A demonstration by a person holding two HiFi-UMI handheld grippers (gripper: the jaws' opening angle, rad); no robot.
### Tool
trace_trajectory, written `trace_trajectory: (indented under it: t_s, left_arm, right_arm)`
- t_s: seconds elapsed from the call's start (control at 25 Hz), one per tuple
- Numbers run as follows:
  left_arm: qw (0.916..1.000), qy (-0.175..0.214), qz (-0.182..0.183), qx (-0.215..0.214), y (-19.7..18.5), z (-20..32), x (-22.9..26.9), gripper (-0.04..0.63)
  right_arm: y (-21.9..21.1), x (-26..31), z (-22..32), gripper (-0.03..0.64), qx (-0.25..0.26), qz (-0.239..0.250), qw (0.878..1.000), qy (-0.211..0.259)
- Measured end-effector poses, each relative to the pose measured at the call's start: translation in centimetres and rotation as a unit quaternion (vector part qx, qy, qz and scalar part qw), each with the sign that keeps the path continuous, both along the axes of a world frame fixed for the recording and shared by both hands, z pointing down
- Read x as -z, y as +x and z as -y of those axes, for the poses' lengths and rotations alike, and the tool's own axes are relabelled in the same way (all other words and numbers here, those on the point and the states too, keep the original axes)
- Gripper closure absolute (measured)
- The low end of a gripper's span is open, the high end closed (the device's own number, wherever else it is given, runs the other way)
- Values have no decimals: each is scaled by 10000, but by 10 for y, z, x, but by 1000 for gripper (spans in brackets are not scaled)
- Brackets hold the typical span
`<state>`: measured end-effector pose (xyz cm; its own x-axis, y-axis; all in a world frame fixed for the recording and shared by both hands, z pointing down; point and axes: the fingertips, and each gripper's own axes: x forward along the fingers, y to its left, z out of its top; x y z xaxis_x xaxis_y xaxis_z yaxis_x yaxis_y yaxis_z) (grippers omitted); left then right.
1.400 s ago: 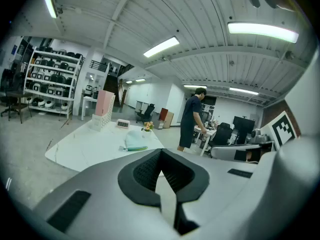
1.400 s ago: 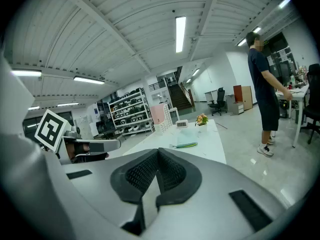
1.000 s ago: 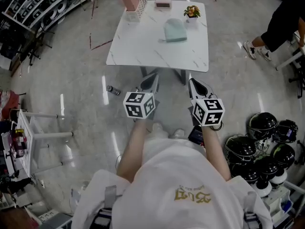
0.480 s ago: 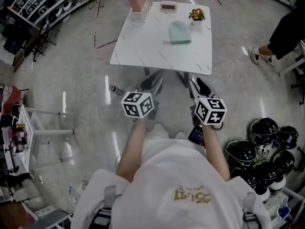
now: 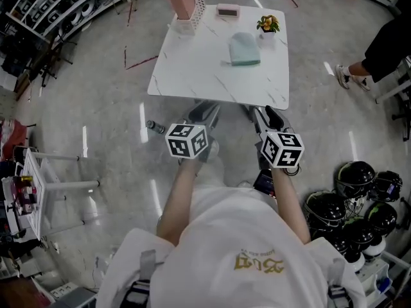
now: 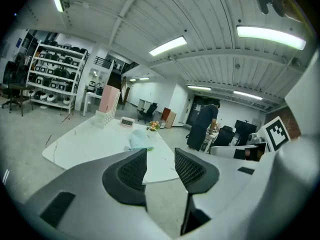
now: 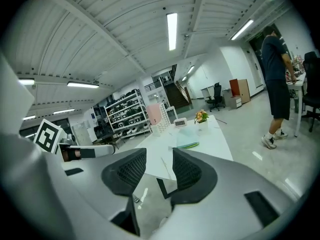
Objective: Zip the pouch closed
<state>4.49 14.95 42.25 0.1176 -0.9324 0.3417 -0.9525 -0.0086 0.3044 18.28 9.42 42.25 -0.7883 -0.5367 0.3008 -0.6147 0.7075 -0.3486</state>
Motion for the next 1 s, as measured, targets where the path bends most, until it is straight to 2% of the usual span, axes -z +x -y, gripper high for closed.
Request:
trace_trajectory:
  t_s: [0.24, 0.6, 0.8, 1.0]
  left_arm:
    - [9991, -76, -50, -409, -44, 59, -18, 419]
    - [9939, -307, -92, -1057, -131, 151, -34, 420]
    - [9886, -437, -232, -1423, -159, 182, -49, 420]
    - [9828, -531, -406, -1721, -170, 203, -66, 426]
  right_arm:
    - [-35, -20, 48, 456, -427, -184, 9989, -98]
    - [-122, -43, 116, 454, -963, -515, 9935, -336]
    - [-154, -52, 140, 454, -1200, -619, 9899, -435]
    - [-163, -59, 159, 454, -1452, -789, 9851, -481]
